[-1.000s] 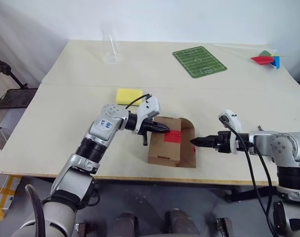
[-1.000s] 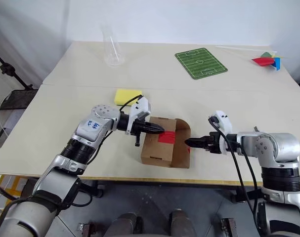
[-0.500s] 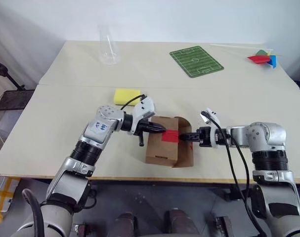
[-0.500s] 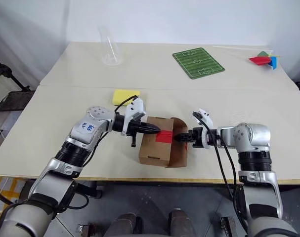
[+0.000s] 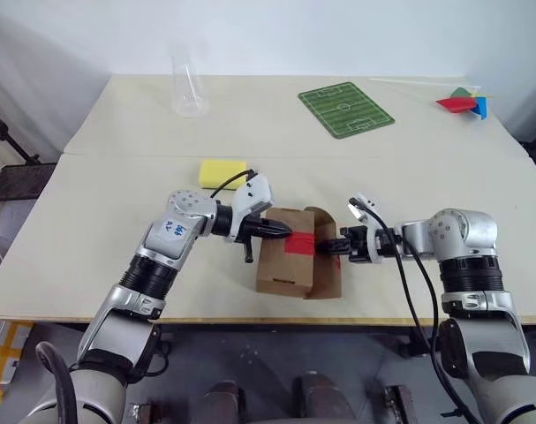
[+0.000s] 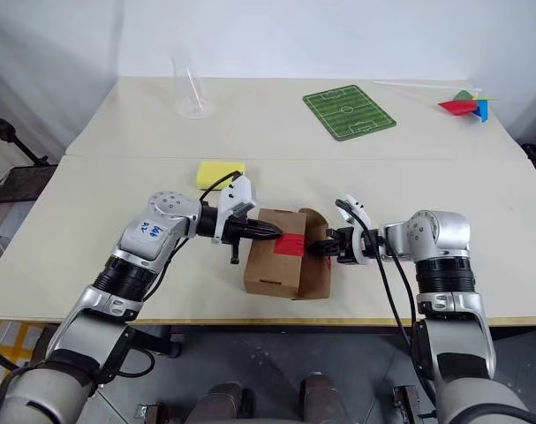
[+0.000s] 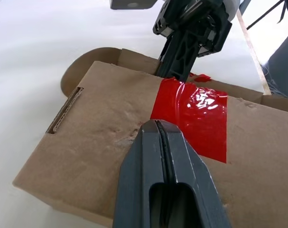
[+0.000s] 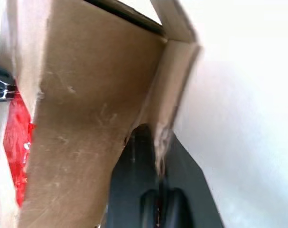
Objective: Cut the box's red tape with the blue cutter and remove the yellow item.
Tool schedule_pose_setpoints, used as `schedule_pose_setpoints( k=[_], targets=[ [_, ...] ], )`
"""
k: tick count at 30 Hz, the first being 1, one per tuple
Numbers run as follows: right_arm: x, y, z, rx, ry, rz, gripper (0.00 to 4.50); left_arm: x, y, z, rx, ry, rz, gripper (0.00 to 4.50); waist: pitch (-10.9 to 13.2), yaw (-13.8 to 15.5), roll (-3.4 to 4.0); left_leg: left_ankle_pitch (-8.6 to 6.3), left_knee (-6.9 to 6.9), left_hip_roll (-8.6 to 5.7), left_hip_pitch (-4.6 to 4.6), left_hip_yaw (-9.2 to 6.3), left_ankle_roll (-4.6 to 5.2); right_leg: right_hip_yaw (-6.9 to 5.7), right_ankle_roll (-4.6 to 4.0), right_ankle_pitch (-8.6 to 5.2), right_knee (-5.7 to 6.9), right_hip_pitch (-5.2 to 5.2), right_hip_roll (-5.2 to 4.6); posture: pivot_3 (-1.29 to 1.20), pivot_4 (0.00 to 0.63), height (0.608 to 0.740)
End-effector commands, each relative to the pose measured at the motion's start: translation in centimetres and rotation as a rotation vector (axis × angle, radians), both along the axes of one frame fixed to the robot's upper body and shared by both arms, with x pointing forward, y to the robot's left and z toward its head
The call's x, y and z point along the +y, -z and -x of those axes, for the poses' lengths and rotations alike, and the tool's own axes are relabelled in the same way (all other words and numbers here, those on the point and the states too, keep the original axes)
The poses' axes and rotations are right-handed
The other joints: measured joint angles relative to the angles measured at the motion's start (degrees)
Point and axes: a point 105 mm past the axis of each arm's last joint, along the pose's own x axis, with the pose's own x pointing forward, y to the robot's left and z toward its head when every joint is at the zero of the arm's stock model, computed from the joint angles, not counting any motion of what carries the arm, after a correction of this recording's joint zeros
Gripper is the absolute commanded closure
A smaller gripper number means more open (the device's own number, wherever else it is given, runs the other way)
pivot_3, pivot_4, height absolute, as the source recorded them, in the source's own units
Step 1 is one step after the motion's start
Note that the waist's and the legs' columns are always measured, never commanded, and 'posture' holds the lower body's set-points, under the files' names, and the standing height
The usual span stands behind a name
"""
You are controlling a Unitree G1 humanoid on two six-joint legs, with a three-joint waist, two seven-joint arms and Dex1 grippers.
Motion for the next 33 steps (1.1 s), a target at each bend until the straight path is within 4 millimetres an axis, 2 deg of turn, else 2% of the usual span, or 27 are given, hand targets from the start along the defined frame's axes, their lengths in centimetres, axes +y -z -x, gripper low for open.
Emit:
schedule_pose_setpoints(
  k=[1, 7, 10, 12, 14, 18, 22, 24, 28, 33],
  targets=[
    [-0.3, -0.9, 0.0, 0.019, 0.03, -0.011, 4.48, 0.8, 2.3, 0.3, 0.059, -0.006, -0.042, 4.5, 0.0, 0.0, 0.0, 0.0, -0.01, 0.0, 0.0, 0.0, 0.0, 0.0, 0.0, 0.0, 0.01, 0.0, 0.0, 0.0, 0.15, 0.74],
    [-2.0, -3.1, -0.1, -0.035, 0.061, -0.006, 4.48, -2.0, 2.1, 0.5, 0.043, 0.053, 0.07, 4.5, 0.0, 0.7, 0.04, 0.0, -0.04, -0.08, -0.13, -0.06, 0.02, -0.08, 0.0, 0.0, 0.01, -0.04, -0.14, 0.0, 0.15, 0.74],
    [-3.7, -4.5, 0.2, -0.064, 0.068, 0.029, 4.48, -5.5, 2.0, 1.0, 0.074, 0.101, 0.177, 4.5, 0.1, 1.9, 0.09, 0.04, -0.05, -0.37, -0.2, -0.08, 0.2, -0.14, 0.0, 0.0, -0.12, -0.1, -0.44, 0.0, 0.15, 0.74],
    [-5.1, -6.1, 0.3, -0.093, 0.087, 0.077, 4.48, -8.7, 1.9, 2.0, 0.069, 0.165, 0.223, 4.5, 0.1, 2.7, 0.09, 0.05, -0.04, -0.52, -0.31, -0.15, 0.32, -0.22, 0.04, 0.02, -0.23, -0.11, -0.63, 0.0, 0.15, 0.74],
    [-6.1, -7.3, 0.4, -0.108, 0.101, 0.115, 4.48, -11.0, 1.6, 2.8, 0.07, 0.205, 0.273, 4.5, 0.2, 2.9, 0.15, 0.01, 0.0, -0.65, -0.45, -0.08, 0.51, -0.24, 0.18, 0.09, -0.51, -0.13, -0.74, 0.0, 0.15, 0.74],
    [-7.7, -9.1, 1.0, -0.117, 0.112, 0.187, 4.48, -14.0, 1.1, 4.8, 0.075, 0.27, 0.351, 4.5, 0.2, 3.0, 0.13, 0.04, -0.04, -0.65, -0.77, -0.06, 0.6, -0.26, 0.39, 0.21, -0.86, -0.23, -0.75, 0.0, 0.15, 0.74],
    [-8.6, -10.4, 1.4, -0.121, 0.122, 0.248, 4.48, -14.6, 1.1, 5.1, 0.075, 0.265, 0.38, 4.5, 0.3, 2.6, 0.18, 0.04, -0.19, -0.56, -0.82, -0.03, 0.6, -0.34, 0.39, 0.21, -0.96, -0.26, -0.71, 0.0, 0.15, 0.74],
    [-8.7, -10.9, 1.4, -0.12, 0.122, 0.272, 4.48, -14.3, 1.1, 4.9, 0.065, 0.253, 0.386, 4.5, 0.4, 2.6, 0.23, 0.06, -0.18, -0.55, -0.82, -0.01, 0.61, -0.34, 0.39, 0.21, -0.98, -0.27, -0.72, 0.0, 0.15, 0.74],
    [-9.0, -11.6, 1.8, -0.116, 0.103, 0.365, 4.48, -12.5, 1.2, 3.2, 0.033, 0.174, 0.384, 4.5, 0.4, 2.9, 0.3, 0.07, -0.15, -0.56, -0.9, -0.02, 0.62, -0.33, 0.39, 0.21, -1.02, -0.32, -0.74, 0.0, 0.15, 0.74],
    [-7.7, -12.3, 1.8, -0.122, 0.054, 0.359, 4.48, -10.0, 1.4, 1.9, -0.002, 0.112, 0.368, 4.5, 0.4, 3.0, 0.29, 0.07, -0.13, -0.56, -1.06, -0.05, 0.62, -0.37, 0.39, 0.21, -1.08, -0.47, -0.75, 0.0, 0.15, 0.74]
  ],
)
